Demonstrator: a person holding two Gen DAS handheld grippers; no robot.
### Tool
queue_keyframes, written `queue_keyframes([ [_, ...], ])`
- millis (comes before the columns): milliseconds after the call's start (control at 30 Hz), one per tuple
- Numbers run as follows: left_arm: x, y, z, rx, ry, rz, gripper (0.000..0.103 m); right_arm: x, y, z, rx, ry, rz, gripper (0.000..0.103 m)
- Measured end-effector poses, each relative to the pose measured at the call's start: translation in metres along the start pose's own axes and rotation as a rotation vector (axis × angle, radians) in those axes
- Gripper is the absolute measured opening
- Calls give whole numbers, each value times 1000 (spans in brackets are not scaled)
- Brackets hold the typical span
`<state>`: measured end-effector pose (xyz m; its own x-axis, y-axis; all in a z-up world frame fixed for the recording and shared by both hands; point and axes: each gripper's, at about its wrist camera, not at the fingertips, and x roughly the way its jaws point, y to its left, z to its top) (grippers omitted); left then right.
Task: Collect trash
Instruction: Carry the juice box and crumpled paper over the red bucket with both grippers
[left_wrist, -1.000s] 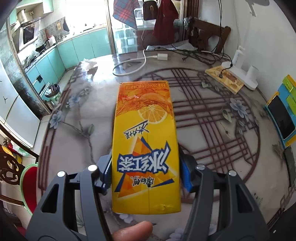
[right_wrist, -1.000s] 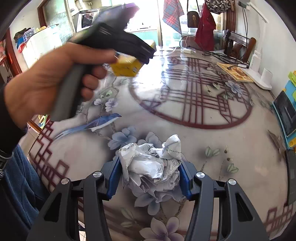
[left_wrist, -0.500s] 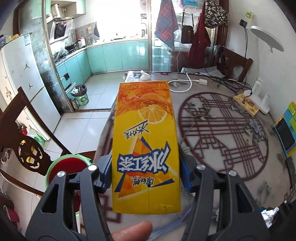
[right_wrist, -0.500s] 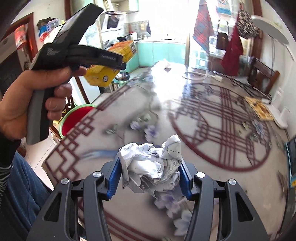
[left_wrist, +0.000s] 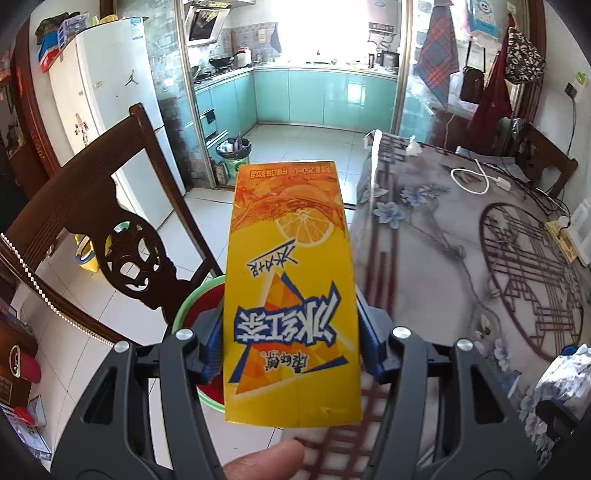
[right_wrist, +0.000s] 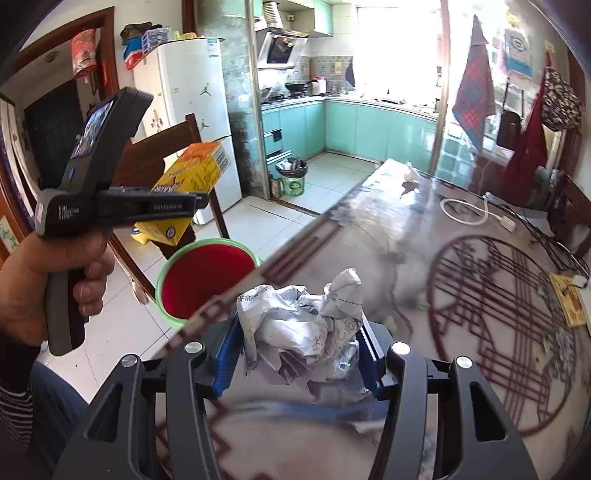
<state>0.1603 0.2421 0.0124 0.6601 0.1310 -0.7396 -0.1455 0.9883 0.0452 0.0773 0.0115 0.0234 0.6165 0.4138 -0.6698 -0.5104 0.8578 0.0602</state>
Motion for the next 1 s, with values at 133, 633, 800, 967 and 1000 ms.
queue_keyframes([
  [133,16,33,-1,-39,39,25,57,22,19,18,-30,0,23,52],
  [633,50,93,-12,-141,141,33,57,84,57,55,-72,23,60,53],
  [800,60,107,-15,-163,177,22,57,95,66,64,-83,24,68,53],
  [967,68,117,-16,-195,205,-7,73,102,77,70,-84,22,71,53],
  [1000,67,119,-15,-207,200,-3,81,103,78,71,-86,21,70,53],
])
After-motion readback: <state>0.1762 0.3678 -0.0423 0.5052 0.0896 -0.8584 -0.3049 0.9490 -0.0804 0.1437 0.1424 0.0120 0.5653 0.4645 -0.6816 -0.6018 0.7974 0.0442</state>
